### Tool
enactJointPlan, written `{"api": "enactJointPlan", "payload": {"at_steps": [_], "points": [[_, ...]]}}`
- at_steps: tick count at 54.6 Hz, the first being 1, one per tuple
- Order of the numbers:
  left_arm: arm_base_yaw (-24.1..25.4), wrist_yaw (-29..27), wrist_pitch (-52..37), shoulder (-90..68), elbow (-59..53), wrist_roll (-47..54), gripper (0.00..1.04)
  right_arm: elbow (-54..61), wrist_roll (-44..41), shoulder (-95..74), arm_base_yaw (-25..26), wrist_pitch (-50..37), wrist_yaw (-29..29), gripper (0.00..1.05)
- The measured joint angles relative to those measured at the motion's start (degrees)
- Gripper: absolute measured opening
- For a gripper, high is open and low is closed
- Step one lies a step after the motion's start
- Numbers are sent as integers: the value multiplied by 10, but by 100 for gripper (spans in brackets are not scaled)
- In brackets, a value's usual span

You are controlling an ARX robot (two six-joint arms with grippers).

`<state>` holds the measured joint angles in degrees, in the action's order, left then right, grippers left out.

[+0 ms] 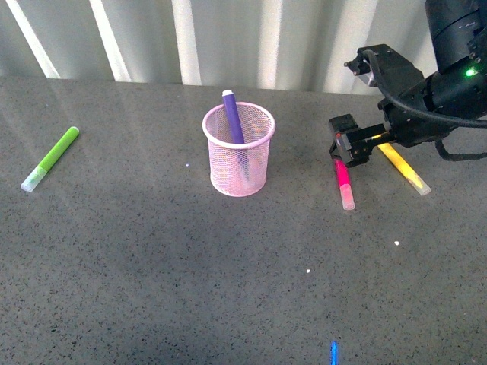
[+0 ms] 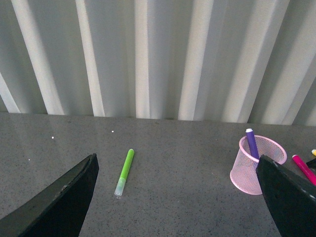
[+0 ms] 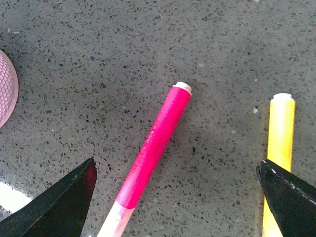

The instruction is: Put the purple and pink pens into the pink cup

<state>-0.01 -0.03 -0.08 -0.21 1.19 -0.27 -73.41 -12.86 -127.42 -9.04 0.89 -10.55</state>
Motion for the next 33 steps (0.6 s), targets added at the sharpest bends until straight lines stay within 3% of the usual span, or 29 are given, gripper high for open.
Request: {"api": "enactJointPlan", "payload": {"at_steps": [33], "points": [[0,0,0,0,0,0,98,-76,100,-91,-6,-34,-9,98]]}}
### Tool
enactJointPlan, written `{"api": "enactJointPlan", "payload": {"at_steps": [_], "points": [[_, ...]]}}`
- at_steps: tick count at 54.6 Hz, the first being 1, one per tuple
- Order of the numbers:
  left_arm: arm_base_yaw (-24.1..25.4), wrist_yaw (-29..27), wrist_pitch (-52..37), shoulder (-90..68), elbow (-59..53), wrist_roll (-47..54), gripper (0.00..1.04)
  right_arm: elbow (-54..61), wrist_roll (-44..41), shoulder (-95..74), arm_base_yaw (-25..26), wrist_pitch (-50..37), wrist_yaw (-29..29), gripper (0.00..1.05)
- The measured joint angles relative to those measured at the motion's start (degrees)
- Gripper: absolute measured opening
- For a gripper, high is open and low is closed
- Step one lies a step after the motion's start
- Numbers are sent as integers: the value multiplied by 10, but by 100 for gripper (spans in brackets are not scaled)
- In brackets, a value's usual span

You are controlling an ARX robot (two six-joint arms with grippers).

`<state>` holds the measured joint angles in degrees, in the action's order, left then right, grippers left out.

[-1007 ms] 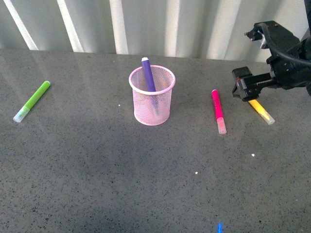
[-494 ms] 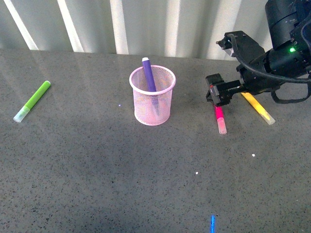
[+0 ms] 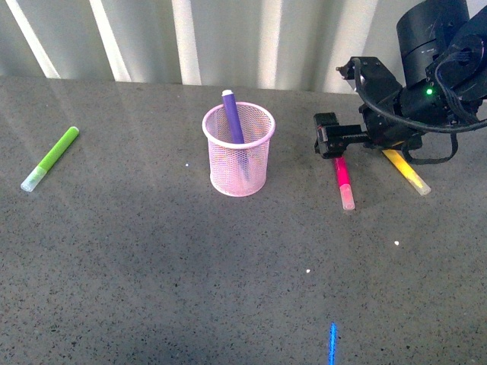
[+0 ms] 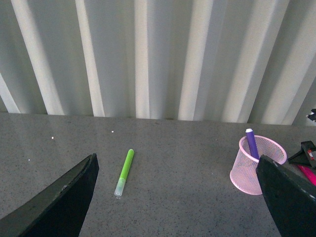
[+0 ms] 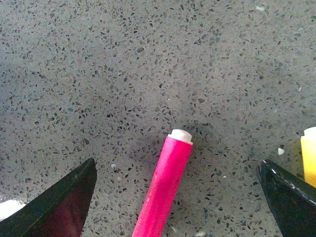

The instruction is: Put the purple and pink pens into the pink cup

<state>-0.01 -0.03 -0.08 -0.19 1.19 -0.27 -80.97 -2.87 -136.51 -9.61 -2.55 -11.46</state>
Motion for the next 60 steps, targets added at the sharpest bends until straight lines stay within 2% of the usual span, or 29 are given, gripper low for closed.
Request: {"api": "enactJointPlan", "payload": {"at_steps": [12,14,24,37,40,49,60], "points": [[0,0,0,0,0,0,98,0,13,-11,-3,-12,6,98],[0,0,0,0,0,0,98,0,15,-12,-3,-15,10,95],[0,0,0,0,0,0,98,0,18,-15,0,-24,21,69],[0,0,0,0,0,0,98,3,31,-16,16,-23,26,19],[0,0,0,0,0,0,98,4,32,-16,18,-25,26,12],[0,0,0,0,0,0,98,25,43,-10,20,-64,38,11],[0,0,0,0,0,0,98,103,60,40,20,-229,26,11]]}}
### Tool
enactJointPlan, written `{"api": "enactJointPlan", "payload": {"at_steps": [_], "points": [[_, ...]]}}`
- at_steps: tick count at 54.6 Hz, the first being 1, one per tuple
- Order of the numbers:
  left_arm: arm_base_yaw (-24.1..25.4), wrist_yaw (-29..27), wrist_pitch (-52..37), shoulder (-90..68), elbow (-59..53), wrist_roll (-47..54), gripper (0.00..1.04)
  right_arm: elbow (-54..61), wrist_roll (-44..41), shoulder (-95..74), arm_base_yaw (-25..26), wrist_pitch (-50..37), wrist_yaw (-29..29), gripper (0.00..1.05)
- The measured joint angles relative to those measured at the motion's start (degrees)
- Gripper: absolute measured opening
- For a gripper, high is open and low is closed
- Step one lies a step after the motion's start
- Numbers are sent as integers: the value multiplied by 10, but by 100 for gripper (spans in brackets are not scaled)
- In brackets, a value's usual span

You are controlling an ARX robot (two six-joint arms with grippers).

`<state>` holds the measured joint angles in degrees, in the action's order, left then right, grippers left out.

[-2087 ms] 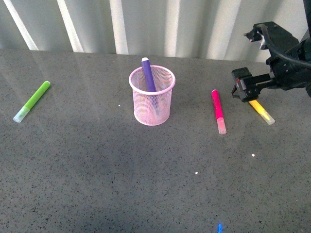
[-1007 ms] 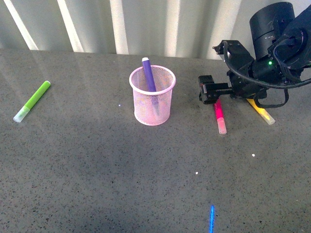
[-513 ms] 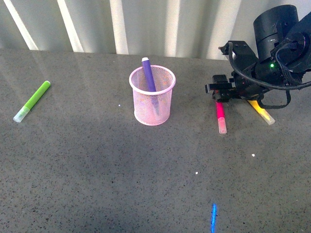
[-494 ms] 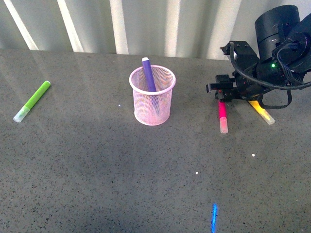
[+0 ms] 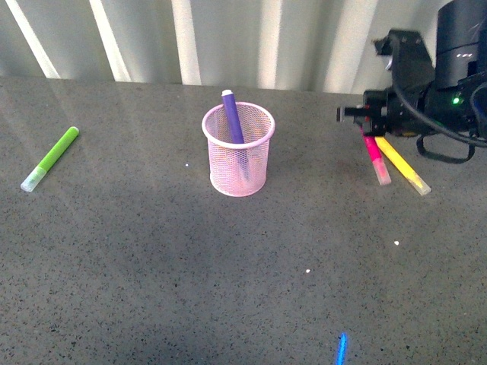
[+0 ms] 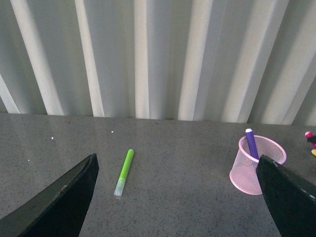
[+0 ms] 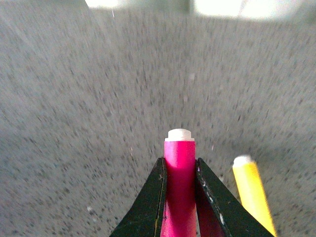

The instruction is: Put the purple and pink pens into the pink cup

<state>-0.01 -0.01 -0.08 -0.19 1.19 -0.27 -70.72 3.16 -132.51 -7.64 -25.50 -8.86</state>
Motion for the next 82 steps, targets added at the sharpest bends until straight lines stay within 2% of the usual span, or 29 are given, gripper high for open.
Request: {"api": "enactJointPlan", "payload": {"at_steps": [12,19,28,40,58,72,82], "points": [[0,0,0,0,0,0,98,91,50,107,-22,-214,-49,11],[0,0,0,0,0,0,98,150,52,150,-61,-363,-104,11],[0,0,0,0,0,0,98,178,46,133,-106,-483,-144,11],[0,0,0,0,0,0,98,144,45,91,-124,-477,-143,11],[0,0,0,0,0,0,98,31,42,10,-157,-416,-131,11],[0,0,0,0,0,0,98,22,47,-10,-180,-415,-134,11],[0,0,0,0,0,0,98,22,48,-13,-177,-415,-134,11]]}}
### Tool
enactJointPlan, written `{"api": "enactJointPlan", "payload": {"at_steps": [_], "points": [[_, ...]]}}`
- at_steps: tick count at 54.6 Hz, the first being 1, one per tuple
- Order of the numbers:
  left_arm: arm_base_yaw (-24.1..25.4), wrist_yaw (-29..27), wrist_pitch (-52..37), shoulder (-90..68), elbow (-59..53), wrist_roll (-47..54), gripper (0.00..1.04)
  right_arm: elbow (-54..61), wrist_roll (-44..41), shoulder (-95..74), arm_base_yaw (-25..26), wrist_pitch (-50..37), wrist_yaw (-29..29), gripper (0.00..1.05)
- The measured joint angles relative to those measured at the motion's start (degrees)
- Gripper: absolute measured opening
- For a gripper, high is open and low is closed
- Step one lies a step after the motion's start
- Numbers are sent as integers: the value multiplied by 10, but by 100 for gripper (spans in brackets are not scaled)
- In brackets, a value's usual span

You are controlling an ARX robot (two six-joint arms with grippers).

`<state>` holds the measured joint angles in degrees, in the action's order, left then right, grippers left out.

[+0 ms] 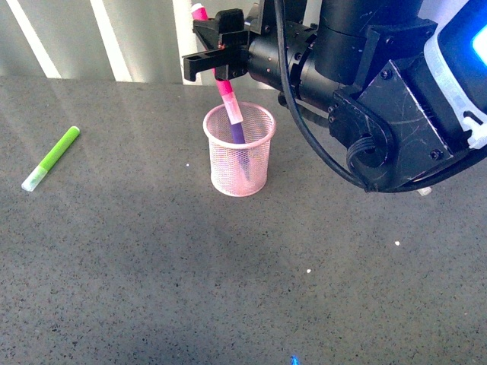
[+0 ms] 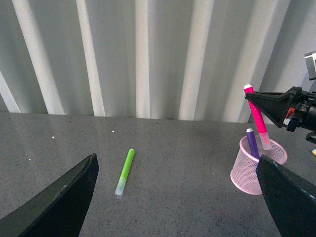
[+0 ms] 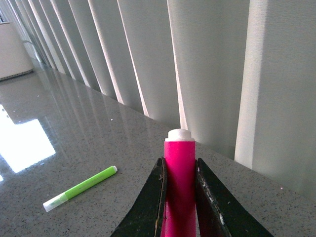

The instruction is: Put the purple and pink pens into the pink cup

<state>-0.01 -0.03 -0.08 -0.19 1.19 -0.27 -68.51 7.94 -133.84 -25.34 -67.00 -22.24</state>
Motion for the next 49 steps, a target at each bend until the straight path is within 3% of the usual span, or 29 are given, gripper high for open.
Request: {"api": "enactJointPlan", "payload": {"at_steps": [6,8,15,25,30,49], "points": [[0,0,0,0,0,0,98,0,0,0,9,0,0,12],[0,0,0,0,0,0,98,0,0,0,12,0,0,16],[0,0,0,0,0,0,98,1,-5,0,24,7,1,49],[0,0,0,0,0,0,98,1,-6,0,30,9,2,86],[0,0,0,0,0,0,98,5,-5,0,30,4,7,99],[0,0,0,0,0,0,98,119,0,99,61,-63,53,98]]}}
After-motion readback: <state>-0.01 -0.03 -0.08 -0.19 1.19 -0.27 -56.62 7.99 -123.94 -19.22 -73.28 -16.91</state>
